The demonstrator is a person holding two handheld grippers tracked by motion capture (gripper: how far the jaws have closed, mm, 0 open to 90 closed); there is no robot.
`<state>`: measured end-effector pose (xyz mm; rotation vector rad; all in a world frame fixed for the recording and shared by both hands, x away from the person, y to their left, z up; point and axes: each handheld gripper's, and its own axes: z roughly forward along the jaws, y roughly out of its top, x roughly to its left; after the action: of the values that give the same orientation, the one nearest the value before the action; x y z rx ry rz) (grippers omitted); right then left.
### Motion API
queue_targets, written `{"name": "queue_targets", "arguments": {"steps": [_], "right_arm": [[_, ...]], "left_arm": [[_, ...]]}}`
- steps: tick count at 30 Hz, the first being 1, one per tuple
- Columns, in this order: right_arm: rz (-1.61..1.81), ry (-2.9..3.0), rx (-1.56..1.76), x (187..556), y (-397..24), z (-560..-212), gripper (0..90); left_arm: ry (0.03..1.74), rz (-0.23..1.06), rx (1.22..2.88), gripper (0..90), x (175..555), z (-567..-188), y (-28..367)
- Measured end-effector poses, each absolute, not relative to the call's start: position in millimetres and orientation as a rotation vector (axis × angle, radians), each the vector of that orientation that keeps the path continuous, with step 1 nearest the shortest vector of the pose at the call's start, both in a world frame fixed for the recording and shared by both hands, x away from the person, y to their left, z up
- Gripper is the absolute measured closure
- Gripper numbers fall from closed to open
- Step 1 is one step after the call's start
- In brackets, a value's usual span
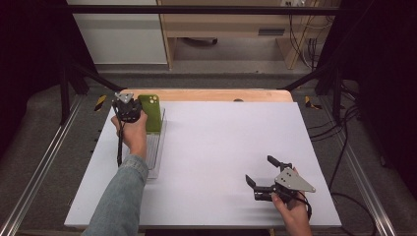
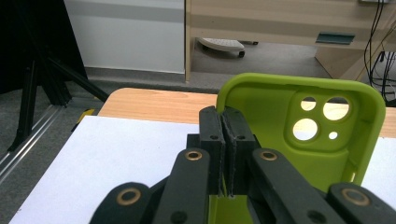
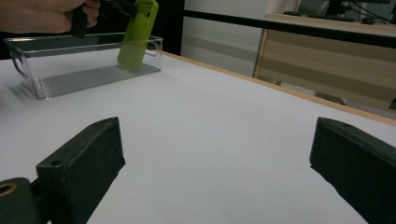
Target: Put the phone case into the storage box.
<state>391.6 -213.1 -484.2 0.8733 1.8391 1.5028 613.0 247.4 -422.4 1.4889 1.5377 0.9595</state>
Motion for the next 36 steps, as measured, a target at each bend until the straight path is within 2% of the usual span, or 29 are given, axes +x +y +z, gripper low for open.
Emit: {"name": "queue_targets", "arguments": {"steps": [36], "right_arm": [[1.502,1.844,0.874,391.5,-213.0,-484.4,3.2]], "left_arm": [[1.527,0.96,1.501,86.8,614.7,-424.1,243.7]]}}
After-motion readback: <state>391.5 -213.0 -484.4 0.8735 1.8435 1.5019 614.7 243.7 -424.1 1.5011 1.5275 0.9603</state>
